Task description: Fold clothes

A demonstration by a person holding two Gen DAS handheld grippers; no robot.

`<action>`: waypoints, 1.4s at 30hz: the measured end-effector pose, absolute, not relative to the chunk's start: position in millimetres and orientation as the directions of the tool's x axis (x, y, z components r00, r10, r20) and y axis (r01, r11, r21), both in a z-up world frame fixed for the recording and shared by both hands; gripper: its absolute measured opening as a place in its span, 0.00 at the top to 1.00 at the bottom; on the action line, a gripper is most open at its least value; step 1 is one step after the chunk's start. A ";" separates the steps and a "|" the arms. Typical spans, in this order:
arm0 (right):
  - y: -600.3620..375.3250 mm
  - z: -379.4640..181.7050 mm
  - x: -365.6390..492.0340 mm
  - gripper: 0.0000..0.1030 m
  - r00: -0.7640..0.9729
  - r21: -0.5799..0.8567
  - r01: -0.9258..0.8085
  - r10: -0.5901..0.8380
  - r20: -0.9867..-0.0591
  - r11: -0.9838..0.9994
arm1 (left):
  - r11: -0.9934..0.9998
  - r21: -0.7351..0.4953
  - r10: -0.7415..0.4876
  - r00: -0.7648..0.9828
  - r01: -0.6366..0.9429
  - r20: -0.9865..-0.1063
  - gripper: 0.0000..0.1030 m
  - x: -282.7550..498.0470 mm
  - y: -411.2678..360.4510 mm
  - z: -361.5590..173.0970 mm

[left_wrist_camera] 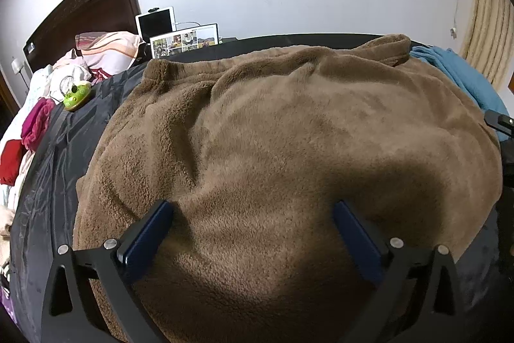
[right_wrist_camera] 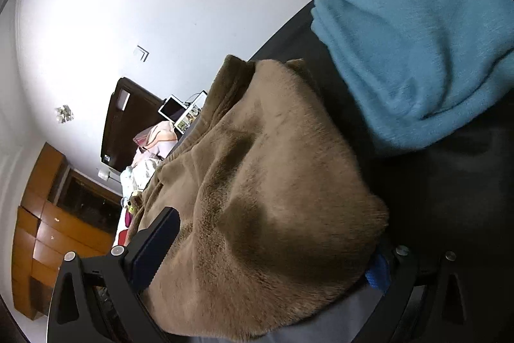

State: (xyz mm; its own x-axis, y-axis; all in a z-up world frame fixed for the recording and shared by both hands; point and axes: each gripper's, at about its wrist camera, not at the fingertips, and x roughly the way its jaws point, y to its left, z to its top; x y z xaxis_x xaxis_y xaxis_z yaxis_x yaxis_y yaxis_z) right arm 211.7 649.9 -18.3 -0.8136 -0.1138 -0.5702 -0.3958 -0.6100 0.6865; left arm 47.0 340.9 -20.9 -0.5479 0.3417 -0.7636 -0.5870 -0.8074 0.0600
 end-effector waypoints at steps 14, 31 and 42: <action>652.3 -21.9 205.0 0.03 -0.879 0.807 -0.328 -0.154 -0.451 -0.491 | -0.799 0.052 0.359 -0.543 -0.600 -0.759 0.01 43.9 339.2 -25.9; 668.8 -19.8 194.8 0.54 -0.874 0.821 -0.312 -0.194 -0.445 -0.478 | -0.805 0.046 0.359 -0.547 -0.592 -0.756 0.01 46.2 337.8 -23.6; 669.0 -18.0 185.2 0.54 -0.869 0.773 -0.322 -0.154 -0.471 -0.546 | -0.802 0.039 0.364 -0.539 -0.596 -0.759 0.01 44.2 337.0 -23.3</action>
